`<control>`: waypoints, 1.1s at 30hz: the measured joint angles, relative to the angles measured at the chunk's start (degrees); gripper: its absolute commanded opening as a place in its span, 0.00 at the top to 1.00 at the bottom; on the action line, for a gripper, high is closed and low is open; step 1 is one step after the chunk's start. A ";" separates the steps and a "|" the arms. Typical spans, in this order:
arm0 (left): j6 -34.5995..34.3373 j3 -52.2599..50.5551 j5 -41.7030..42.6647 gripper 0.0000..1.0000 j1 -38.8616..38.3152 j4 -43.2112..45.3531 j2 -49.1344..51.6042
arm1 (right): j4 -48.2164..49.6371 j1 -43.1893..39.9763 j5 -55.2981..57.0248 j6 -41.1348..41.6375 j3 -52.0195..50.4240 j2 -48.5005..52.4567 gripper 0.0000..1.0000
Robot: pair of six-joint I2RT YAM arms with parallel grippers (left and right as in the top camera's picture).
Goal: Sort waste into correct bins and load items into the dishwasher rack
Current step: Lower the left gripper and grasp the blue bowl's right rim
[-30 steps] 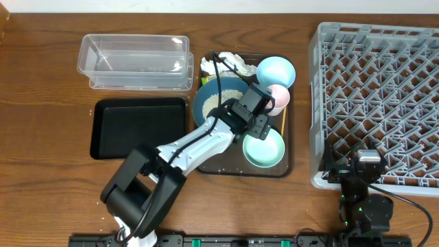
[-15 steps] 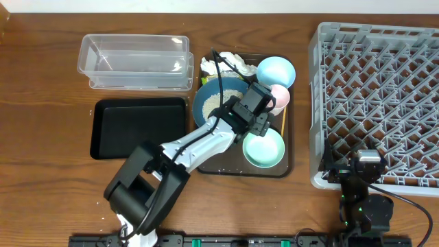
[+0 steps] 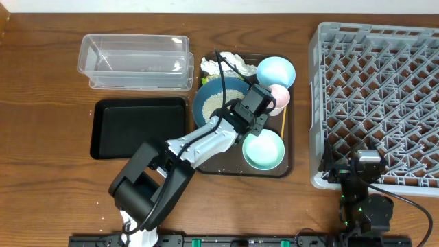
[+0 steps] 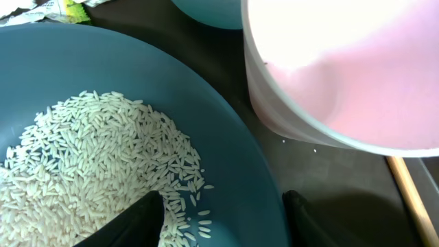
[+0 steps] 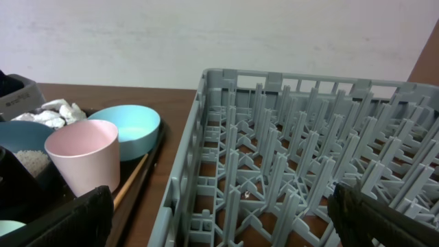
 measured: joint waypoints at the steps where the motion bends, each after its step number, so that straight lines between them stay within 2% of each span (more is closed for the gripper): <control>1: 0.02 0.00 0.04 0.46 0.00 0.00 0.00 | 0.00 0.00 0.00 0.00 0.00 0.00 0.01; 33: -0.17 0.00 2.89 0.55 -1.51 -0.63 0.00 | 0.00 0.00 0.00 0.00 0.00 0.00 0.01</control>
